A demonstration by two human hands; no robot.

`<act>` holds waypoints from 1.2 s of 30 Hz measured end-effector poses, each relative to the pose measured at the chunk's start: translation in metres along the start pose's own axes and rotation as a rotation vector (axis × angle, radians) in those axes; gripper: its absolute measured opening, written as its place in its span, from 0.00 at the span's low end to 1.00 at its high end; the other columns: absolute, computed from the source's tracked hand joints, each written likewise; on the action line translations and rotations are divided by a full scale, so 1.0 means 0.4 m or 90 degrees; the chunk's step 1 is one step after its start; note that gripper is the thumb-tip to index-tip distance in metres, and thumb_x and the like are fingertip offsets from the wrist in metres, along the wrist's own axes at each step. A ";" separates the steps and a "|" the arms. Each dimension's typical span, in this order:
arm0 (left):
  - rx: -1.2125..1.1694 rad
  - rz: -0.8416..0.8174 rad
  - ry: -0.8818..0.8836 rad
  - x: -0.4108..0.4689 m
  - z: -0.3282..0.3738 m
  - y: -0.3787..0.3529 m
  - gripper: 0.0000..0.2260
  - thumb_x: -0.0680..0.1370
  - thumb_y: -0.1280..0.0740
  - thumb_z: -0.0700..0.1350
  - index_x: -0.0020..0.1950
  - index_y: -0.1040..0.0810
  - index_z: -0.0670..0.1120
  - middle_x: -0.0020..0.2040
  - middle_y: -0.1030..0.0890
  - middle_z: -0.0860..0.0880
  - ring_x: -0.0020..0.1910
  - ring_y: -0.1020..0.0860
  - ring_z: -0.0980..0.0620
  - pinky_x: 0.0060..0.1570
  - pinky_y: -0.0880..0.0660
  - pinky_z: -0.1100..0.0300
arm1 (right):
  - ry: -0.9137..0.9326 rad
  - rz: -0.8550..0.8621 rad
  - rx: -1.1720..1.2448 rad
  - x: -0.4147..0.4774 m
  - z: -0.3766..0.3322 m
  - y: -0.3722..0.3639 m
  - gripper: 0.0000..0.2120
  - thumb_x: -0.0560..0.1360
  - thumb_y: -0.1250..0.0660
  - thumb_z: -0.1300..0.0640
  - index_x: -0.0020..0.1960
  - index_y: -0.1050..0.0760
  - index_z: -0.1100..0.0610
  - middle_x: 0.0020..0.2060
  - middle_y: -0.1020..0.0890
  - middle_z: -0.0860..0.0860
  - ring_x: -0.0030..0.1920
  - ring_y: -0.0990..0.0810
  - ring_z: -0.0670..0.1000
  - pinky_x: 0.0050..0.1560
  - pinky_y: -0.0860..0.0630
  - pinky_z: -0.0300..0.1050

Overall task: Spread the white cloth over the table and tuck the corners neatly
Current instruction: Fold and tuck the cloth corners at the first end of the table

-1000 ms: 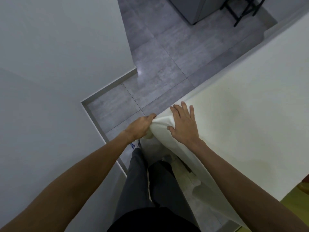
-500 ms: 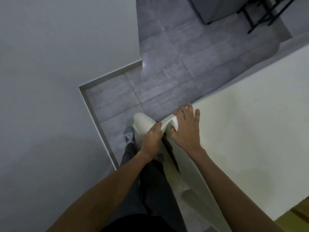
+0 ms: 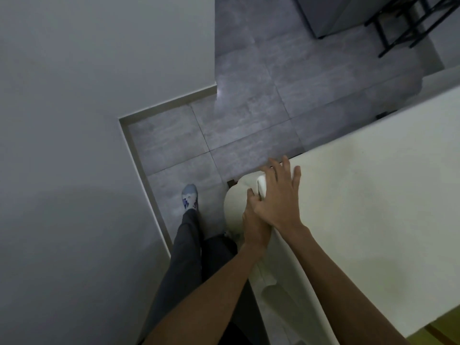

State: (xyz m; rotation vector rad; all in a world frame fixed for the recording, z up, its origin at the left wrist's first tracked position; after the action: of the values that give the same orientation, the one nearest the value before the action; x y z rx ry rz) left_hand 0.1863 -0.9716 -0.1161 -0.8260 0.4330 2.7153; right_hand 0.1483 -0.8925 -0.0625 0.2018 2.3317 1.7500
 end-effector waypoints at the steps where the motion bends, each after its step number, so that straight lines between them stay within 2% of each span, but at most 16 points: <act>1: -0.031 -0.023 0.024 -0.003 -0.003 0.003 0.24 0.78 0.34 0.56 0.71 0.33 0.48 0.55 0.21 0.58 0.52 0.21 0.62 0.57 0.21 0.55 | 0.000 -0.003 0.002 0.001 0.000 0.002 0.29 0.68 0.30 0.45 0.66 0.29 0.53 0.72 0.31 0.54 0.78 0.44 0.59 0.78 0.55 0.62; 4: -0.044 -0.049 0.019 -0.005 0.004 0.010 0.18 0.81 0.37 0.42 0.71 0.31 0.51 0.63 0.23 0.58 0.61 0.23 0.59 0.60 0.23 0.55 | -0.013 -0.011 0.007 0.005 -0.003 0.002 0.27 0.71 0.30 0.45 0.67 0.30 0.53 0.72 0.31 0.54 0.78 0.45 0.59 0.78 0.57 0.60; 7: -0.084 -0.054 -0.033 -0.010 0.016 0.025 0.16 0.81 0.37 0.38 0.68 0.29 0.45 0.61 0.24 0.57 0.58 0.23 0.61 0.57 0.23 0.62 | -0.014 -0.012 0.018 0.006 -0.008 0.001 0.26 0.72 0.30 0.50 0.68 0.30 0.55 0.72 0.31 0.54 0.78 0.44 0.59 0.78 0.54 0.64; 9: -0.128 -0.065 -0.038 -0.004 0.007 0.041 0.12 0.82 0.37 0.40 0.65 0.26 0.42 0.57 0.19 0.52 0.54 0.20 0.60 0.53 0.23 0.65 | -0.013 -0.015 0.013 0.007 -0.010 0.003 0.26 0.72 0.30 0.52 0.68 0.30 0.56 0.72 0.31 0.55 0.78 0.43 0.59 0.78 0.52 0.65; 10: -0.145 -0.077 -0.003 0.004 0.005 0.053 0.10 0.83 0.38 0.42 0.62 0.23 0.43 0.54 0.18 0.50 0.54 0.19 0.58 0.53 0.22 0.63 | -0.013 -0.018 0.006 0.007 -0.009 0.002 0.26 0.73 0.30 0.52 0.69 0.30 0.57 0.72 0.31 0.56 0.78 0.43 0.60 0.77 0.52 0.66; 13: -0.254 -0.087 0.179 0.033 0.010 0.095 0.13 0.83 0.43 0.47 0.52 0.19 0.46 0.53 0.17 0.46 0.57 0.20 0.49 0.60 0.23 0.50 | -0.004 -0.028 -0.013 0.004 -0.008 -0.002 0.27 0.74 0.33 0.51 0.70 0.31 0.60 0.73 0.31 0.57 0.78 0.44 0.60 0.77 0.51 0.67; 15: -0.238 -0.058 0.205 0.065 0.034 0.110 0.14 0.80 0.44 0.50 0.48 0.22 0.46 0.53 0.18 0.43 0.57 0.22 0.44 0.61 0.26 0.47 | -0.004 -0.024 -0.017 0.004 -0.008 -0.003 0.27 0.76 0.39 0.47 0.71 0.32 0.60 0.73 0.32 0.57 0.78 0.44 0.60 0.77 0.52 0.67; 17: -0.216 -0.053 0.160 0.099 0.077 0.110 0.17 0.81 0.46 0.54 0.51 0.22 0.45 0.53 0.18 0.43 0.55 0.21 0.45 0.61 0.26 0.48 | -0.012 -0.025 -0.006 0.003 -0.006 -0.004 0.27 0.78 0.41 0.46 0.72 0.34 0.60 0.73 0.32 0.57 0.79 0.45 0.60 0.77 0.52 0.66; 20: -0.271 -0.162 0.129 0.159 0.129 0.087 0.20 0.84 0.47 0.54 0.59 0.21 0.43 0.53 0.17 0.45 0.54 0.19 0.50 0.56 0.24 0.60 | -0.010 -0.026 -0.021 0.005 -0.006 -0.006 0.29 0.78 0.41 0.45 0.73 0.36 0.60 0.74 0.34 0.58 0.79 0.45 0.61 0.77 0.51 0.67; 21: -0.273 -0.196 0.136 0.177 0.128 0.080 0.19 0.83 0.45 0.54 0.59 0.20 0.45 0.54 0.17 0.46 0.55 0.19 0.50 0.58 0.24 0.60 | -0.009 -0.028 -0.026 0.006 -0.006 -0.006 0.30 0.78 0.41 0.45 0.74 0.37 0.60 0.75 0.34 0.58 0.79 0.44 0.61 0.77 0.50 0.68; 24: -0.225 -0.238 0.134 0.232 0.070 0.051 0.19 0.78 0.42 0.59 0.60 0.19 0.53 0.64 0.21 0.47 0.65 0.24 0.48 0.70 0.32 0.48 | -0.010 -0.027 -0.037 0.007 -0.005 -0.011 0.31 0.78 0.44 0.44 0.75 0.38 0.61 0.75 0.34 0.59 0.79 0.44 0.61 0.76 0.49 0.68; 27: -0.185 -0.216 0.137 0.276 0.000 0.033 0.19 0.78 0.45 0.58 0.60 0.19 0.56 0.73 0.31 0.52 0.71 0.32 0.53 0.73 0.39 0.53 | -0.023 -0.027 -0.040 0.007 0.000 -0.020 0.32 0.79 0.46 0.43 0.75 0.38 0.62 0.76 0.35 0.58 0.79 0.45 0.61 0.77 0.51 0.67; 30: -0.179 -0.224 0.169 0.322 -0.040 0.021 0.18 0.80 0.47 0.55 0.59 0.19 0.55 0.70 0.29 0.54 0.68 0.31 0.54 0.69 0.37 0.56 | -0.028 -0.023 -0.053 0.004 0.003 -0.029 0.31 0.78 0.44 0.44 0.75 0.38 0.62 0.76 0.35 0.58 0.79 0.45 0.60 0.78 0.53 0.65; 33: -0.113 -0.234 0.240 0.379 -0.110 0.027 0.16 0.79 0.42 0.57 0.58 0.20 0.52 0.62 0.22 0.48 0.61 0.25 0.48 0.64 0.31 0.53 | -0.017 -0.024 -0.066 0.000 0.005 -0.029 0.32 0.77 0.40 0.47 0.76 0.40 0.62 0.76 0.36 0.58 0.80 0.47 0.60 0.77 0.52 0.66; 35: -0.032 -0.232 0.250 0.398 -0.114 0.047 0.24 0.76 0.42 0.61 0.64 0.23 0.49 0.67 0.24 0.46 0.65 0.26 0.47 0.68 0.31 0.49 | -0.017 -0.027 -0.073 0.000 0.005 -0.026 0.33 0.77 0.39 0.48 0.76 0.41 0.63 0.77 0.38 0.59 0.80 0.48 0.60 0.77 0.51 0.67; 36: -0.012 -0.223 0.211 0.395 -0.084 0.058 0.24 0.77 0.43 0.61 0.65 0.24 0.49 0.69 0.25 0.47 0.66 0.27 0.51 0.68 0.31 0.52 | -0.020 -0.028 -0.074 0.001 0.004 -0.023 0.34 0.77 0.40 0.48 0.77 0.42 0.64 0.78 0.40 0.60 0.80 0.49 0.60 0.77 0.51 0.67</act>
State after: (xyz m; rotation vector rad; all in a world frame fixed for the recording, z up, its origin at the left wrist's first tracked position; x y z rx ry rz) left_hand 0.0685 -0.9784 -0.2289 -1.2362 0.2939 2.2713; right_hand 0.1486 -0.8936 -0.0717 0.1572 2.1876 1.8409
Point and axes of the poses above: each hand's wrist, its own x-axis towards the middle knuckle, its own y-axis out of the back of the hand, z = x × y, the point moved 2 cm from there along x, towards the middle knuckle
